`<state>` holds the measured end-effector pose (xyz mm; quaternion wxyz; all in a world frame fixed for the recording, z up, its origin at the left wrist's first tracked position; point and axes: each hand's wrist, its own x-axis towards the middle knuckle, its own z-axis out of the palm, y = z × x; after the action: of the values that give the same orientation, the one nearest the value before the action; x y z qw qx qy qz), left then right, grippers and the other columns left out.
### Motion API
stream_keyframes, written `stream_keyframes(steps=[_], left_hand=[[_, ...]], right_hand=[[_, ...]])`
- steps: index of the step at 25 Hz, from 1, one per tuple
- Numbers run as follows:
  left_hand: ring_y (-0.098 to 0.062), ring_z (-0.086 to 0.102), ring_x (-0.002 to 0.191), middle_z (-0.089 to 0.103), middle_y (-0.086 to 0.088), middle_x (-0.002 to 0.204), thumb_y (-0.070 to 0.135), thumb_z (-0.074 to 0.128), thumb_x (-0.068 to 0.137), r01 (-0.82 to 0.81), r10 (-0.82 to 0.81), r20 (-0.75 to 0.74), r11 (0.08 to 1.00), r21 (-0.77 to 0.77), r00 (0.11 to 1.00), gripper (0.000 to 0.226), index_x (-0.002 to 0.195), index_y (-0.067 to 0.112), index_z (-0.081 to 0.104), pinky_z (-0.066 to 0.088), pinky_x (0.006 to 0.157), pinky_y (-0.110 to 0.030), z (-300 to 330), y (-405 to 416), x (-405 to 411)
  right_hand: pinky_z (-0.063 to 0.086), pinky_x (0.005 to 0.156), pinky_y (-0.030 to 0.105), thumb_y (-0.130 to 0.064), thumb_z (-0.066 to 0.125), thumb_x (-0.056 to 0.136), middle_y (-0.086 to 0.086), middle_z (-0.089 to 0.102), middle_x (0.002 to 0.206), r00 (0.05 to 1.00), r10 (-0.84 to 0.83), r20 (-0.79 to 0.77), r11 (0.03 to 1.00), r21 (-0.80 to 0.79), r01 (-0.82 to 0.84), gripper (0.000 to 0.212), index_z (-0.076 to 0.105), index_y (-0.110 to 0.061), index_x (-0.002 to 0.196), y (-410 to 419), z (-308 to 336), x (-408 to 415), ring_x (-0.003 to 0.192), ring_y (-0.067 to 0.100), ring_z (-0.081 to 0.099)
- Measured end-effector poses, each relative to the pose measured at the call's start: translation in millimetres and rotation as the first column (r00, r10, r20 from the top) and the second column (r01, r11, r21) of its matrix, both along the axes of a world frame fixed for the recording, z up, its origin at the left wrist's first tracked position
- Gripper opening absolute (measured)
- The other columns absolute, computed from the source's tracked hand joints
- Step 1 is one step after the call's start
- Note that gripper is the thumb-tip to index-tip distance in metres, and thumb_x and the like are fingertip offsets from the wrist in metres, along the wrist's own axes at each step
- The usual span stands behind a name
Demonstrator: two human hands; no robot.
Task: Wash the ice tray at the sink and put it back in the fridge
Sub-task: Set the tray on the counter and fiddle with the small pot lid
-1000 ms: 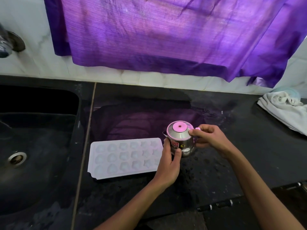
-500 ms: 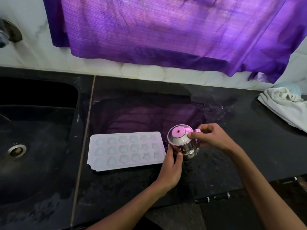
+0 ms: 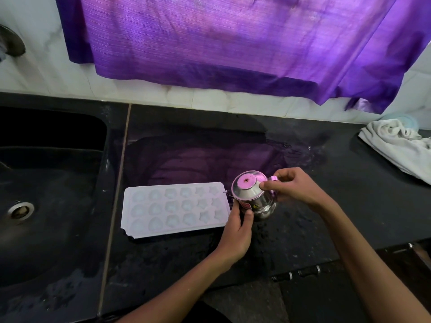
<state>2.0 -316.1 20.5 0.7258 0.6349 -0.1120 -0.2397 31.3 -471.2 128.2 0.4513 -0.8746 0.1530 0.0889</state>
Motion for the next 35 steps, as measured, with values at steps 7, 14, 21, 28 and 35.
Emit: stream_keyframes(steps=[7,14,21,28,35], left_hand=[[0.003,0.027,0.133,0.031,0.018,0.144,0.026,0.034,0.101,0.011,-0.011,-0.006,1.0,0.003,1.0,0.05,0.148,0.025,0.018,0.021,0.11,-0.018,4.8,1.4,-0.3],[0.009,0.026,0.126,0.03,0.022,0.139,0.024,0.034,0.101,0.0,0.0,0.024,1.0,0.027,1.0,0.05,0.148,0.025,0.017,0.021,0.095,0.003,9.4,3.8,-1.2],[0.011,0.028,0.125,0.032,0.023,0.137,0.024,0.034,0.101,-0.016,0.016,0.025,1.0,0.019,1.0,0.05,0.148,0.023,0.018,0.022,0.088,0.009,10.1,6.0,-2.2],[0.012,0.026,0.128,0.028,0.019,0.146,0.026,0.035,0.1,-0.043,0.041,0.06,0.999,0.027,0.997,0.053,0.149,0.024,0.014,0.02,0.095,0.004,11.4,5.5,-3.1],[0.008,0.025,0.13,0.027,0.018,0.144,0.024,0.037,0.1,-0.033,0.033,0.078,0.999,0.004,0.996,0.054,0.148,0.021,0.012,0.02,0.094,0.006,14.8,5.1,-10.5]], right_hand=[[0.051,0.056,0.023,-0.027,0.079,0.072,0.006,0.066,0.064,1.0,0.01,0.003,1.0,-0.007,-0.01,0.025,0.064,-0.008,0.067,1.3,4.4,-0.6,0.059,0.012,0.061],[0.051,0.054,0.021,-0.025,0.078,0.074,0.005,0.065,0.063,1.0,-0.01,0.015,1.0,0.02,0.009,0.024,0.064,-0.006,0.069,2.2,4.6,-2.0,0.057,0.009,0.061],[0.054,0.059,0.024,-0.026,0.078,0.074,0.007,0.065,0.064,1.0,-0.004,0.014,1.0,0.014,0.004,0.029,0.065,0.0,0.075,4.2,5.8,-2.2,0.06,0.011,0.061],[0.056,0.061,0.026,-0.021,0.077,0.076,0.001,0.06,0.058,0.998,-0.047,0.044,0.996,0.074,0.043,0.021,0.063,-0.006,0.069,5.7,7.0,-7.4,0.056,0.009,0.059],[0.059,0.068,0.032,-0.019,0.075,0.075,0.01,0.066,0.069,0.995,-0.08,0.052,0.984,0.163,0.07,0.019,0.063,-0.006,0.07,-1.2,4.1,-24.8,0.067,0.017,0.064]])
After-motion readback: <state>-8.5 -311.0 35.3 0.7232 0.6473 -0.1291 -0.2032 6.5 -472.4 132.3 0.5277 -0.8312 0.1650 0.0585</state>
